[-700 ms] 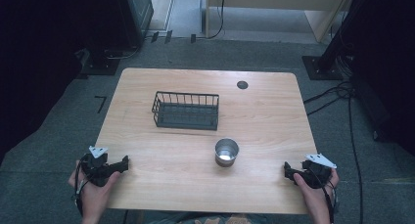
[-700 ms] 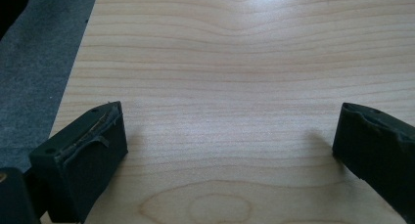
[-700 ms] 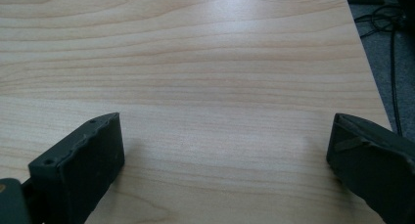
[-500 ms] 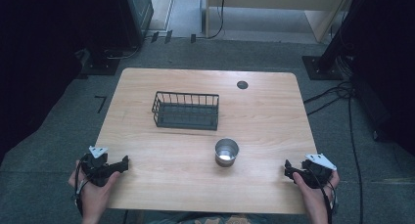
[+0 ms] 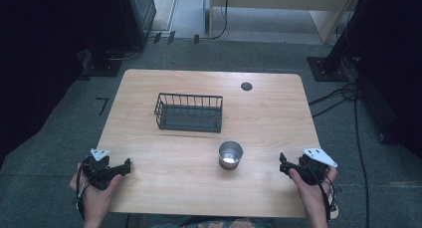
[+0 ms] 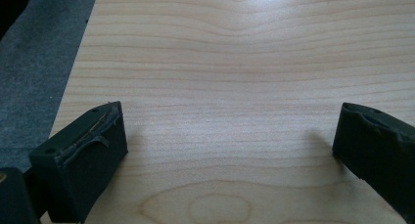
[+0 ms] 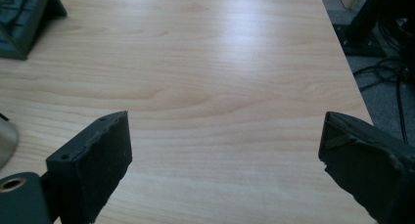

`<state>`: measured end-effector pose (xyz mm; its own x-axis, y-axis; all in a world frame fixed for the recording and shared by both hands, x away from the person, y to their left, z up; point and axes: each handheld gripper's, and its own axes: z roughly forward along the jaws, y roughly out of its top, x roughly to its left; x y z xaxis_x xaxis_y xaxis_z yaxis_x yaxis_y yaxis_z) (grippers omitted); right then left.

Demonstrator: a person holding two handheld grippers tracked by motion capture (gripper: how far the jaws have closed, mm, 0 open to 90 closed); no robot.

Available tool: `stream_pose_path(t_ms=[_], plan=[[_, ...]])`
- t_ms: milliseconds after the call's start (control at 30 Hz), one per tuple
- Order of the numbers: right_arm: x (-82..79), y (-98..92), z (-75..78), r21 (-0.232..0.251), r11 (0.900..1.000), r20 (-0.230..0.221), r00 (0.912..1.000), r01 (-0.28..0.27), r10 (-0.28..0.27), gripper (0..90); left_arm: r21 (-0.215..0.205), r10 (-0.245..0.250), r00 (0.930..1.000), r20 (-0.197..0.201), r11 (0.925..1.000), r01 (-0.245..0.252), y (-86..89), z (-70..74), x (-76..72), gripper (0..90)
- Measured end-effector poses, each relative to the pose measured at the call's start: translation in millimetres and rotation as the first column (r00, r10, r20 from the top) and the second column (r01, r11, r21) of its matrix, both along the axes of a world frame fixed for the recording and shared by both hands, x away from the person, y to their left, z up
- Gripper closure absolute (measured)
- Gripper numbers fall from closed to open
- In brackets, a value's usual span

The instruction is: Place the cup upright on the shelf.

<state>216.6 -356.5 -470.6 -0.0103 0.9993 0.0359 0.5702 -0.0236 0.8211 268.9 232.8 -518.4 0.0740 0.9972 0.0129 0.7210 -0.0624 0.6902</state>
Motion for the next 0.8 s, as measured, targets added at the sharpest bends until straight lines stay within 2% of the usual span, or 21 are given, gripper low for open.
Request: stream_pose_path(t_ms=[133, 233, 467, 700, 800], plan=[[5.1, 8.1, 9.6, 0.039, 0.999, 0.019, 0.9995, -0.027, 0.026, 3.5, 0.0, 0.0, 1.0, 0.0, 1.0, 0.0, 0.0, 0.0, 0.0, 0.0], [7.3, 12.9, 14.1, 0.042, 0.998, 0.026, 0.999, -0.037, 0.036, 3.3, 0.0, 0.0, 1.0, 0.0, 1.0, 0.0, 0.0, 0.0, 0.0, 0.0], [15.0, 35.7, 30.0, 0.056, 0.992, 0.05, 0.993, -0.11, 0.107, 2.9, 0.0, -0.001, 1.0, -0.001, 1.0, 0.001, 0.1, 0.1, 0.0, 0.0], [19.7, 51.1, 34.7, 0.073, 0.988, 0.05, 0.9896, -0.138, 0.135, 1.3, 0.0, 0.0, 1.0, 0.0, 1.0, 0.0, 0.0, 0.0, 0.0, 0.0], [21.5, 61.7, 34.9, 0.081, 0.982, 0.044, 0.9854, -0.168, 0.165, 0.9, 0.0, 0.0, 1.0, 0.0, 1.0, 0.0, 0.0, 0.0, 0.0, 0.0]])
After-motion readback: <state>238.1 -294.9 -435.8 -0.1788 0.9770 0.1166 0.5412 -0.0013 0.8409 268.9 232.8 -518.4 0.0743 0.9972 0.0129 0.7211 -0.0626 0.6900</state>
